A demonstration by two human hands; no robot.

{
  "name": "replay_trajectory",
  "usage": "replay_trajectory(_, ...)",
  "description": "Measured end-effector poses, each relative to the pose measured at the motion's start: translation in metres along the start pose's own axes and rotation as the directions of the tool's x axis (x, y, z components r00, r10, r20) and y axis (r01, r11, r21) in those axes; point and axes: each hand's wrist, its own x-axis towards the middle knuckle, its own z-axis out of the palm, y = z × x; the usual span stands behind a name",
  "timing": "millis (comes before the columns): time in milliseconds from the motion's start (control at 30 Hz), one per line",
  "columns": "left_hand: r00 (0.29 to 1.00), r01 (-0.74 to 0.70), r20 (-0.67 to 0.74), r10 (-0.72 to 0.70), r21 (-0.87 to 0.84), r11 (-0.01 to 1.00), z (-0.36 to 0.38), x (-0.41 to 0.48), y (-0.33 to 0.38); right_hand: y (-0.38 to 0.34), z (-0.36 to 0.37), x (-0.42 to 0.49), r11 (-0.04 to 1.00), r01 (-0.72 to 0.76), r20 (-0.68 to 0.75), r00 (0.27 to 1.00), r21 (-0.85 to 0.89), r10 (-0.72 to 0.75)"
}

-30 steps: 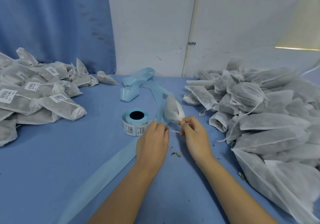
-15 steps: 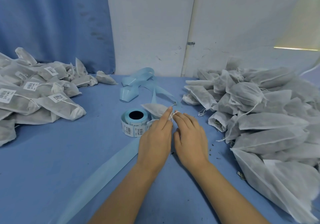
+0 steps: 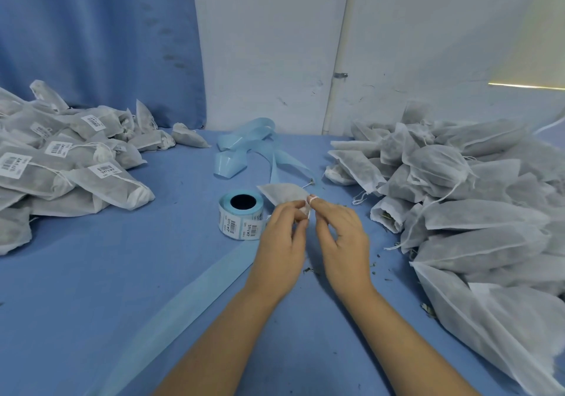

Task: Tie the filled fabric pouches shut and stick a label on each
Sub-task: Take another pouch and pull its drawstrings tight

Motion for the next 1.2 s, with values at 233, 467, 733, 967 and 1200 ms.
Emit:
replay_trajectory(233,0.992,0.021,0.124,-0.020,-0.003,1.000,0.006,-0.004,-0.002,0.002,-0.003,0.004,0.895,-0.261,-0.054,0.953,0.361,0.299)
replay_trajectory(467,0.975,0.211,0.088,-0.206,-0.051,0.976,0.001,-0.003,0.005,0.003,-0.005,0.008,0.752,-0.387,0.037,0.899,0.534,0.437)
replay_trajectory(733,0.966,0.235,-0.085,-0.243,-0.087,0.968,0.000,-0.001,0.003,0.000,-0.003,0.006,0.896,-0.294,0.140,0.955,0.332,0.261)
replay_trajectory(967,0.953,0.255,-0.145,-0.266,-0.089,0.963,0.001,-0.002,0.001,-0.001,0.003,0.002,0.995,-0.096,0.135,0.986,0.022,0.093)
replay_trajectory(1200,0.933,0.315,-0.023,-0.360,-0.435,0.843,-0.002,0.001,0.007,-0.003,0.010,-0.002,0.994,-0.108,0.036,0.994,-0.005,0.108)
